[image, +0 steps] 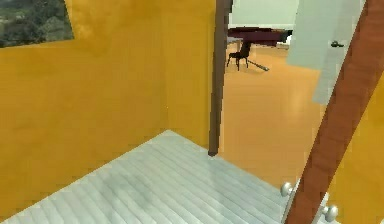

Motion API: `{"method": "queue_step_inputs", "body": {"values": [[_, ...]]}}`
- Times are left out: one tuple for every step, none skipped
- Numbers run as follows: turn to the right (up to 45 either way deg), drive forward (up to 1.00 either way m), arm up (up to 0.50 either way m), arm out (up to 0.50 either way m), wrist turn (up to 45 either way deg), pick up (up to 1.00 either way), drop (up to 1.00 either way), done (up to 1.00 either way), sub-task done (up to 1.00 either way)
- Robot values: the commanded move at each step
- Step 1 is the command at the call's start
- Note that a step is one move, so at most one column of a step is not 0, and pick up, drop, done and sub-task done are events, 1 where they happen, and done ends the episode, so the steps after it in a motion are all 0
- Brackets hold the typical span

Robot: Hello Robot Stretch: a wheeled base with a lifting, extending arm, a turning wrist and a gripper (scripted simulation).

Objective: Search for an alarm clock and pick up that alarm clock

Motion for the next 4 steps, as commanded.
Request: {"method": "queue_step_inputs", "body": {"values": [[-45.0,0.00,0.00,0.00,0.0,0.00,0.00,0.00,0.00],[-45.0,0.00,0.00,0.00,0.0,0.00,0.00,0.00,0.00],[-45.0,0.00,0.00,0.00,0.0,0.00,0.00,0.00,0.00],[0.0,0.05,0.00,0.00,0.0,0.00,0.00,0.00,0.00]]}}
